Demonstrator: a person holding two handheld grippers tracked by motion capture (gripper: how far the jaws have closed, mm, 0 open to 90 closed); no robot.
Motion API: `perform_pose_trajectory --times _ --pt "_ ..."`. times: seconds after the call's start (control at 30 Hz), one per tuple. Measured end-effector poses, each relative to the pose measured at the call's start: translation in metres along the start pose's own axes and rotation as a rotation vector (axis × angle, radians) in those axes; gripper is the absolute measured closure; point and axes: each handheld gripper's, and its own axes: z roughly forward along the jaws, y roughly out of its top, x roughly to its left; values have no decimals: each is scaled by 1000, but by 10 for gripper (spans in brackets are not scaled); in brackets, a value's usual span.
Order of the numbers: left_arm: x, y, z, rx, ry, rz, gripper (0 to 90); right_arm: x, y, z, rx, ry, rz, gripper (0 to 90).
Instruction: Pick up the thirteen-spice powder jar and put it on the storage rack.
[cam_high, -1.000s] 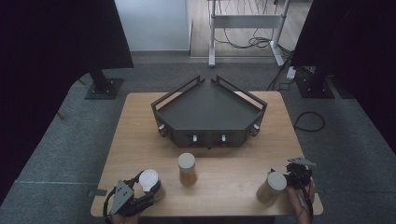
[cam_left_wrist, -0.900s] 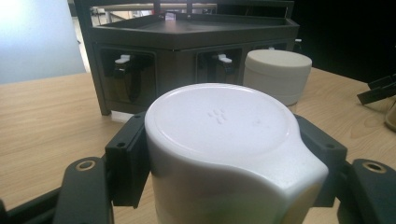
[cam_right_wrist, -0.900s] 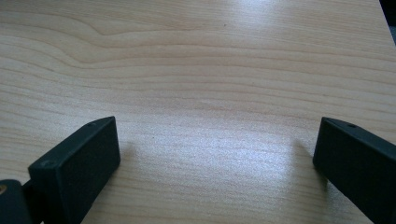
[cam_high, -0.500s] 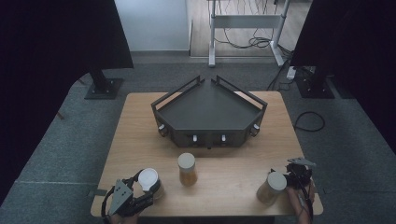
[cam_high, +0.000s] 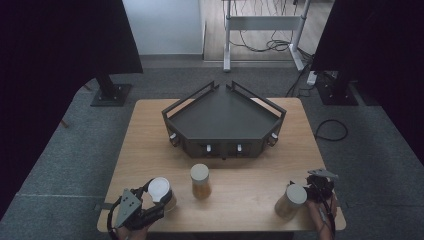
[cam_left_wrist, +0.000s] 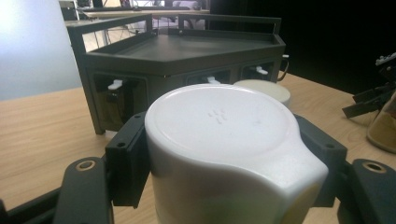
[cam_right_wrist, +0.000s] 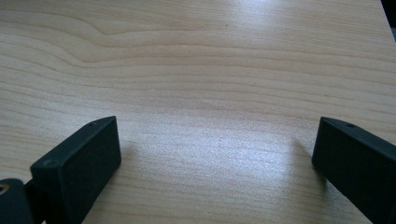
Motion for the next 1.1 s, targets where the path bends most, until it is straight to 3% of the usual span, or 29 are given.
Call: perform_pose_trajectory --times 0.37,0.63,1.1 --pt "0 15 4 -30 10 15 308 0 0 0 -1 0 0 9" --pt "2 24 15 -19 8 24 308 0 0 0 -1 0 0 9" --pt "9 40 32 -30 23 5 308 0 0 0 -1 0 0 9"
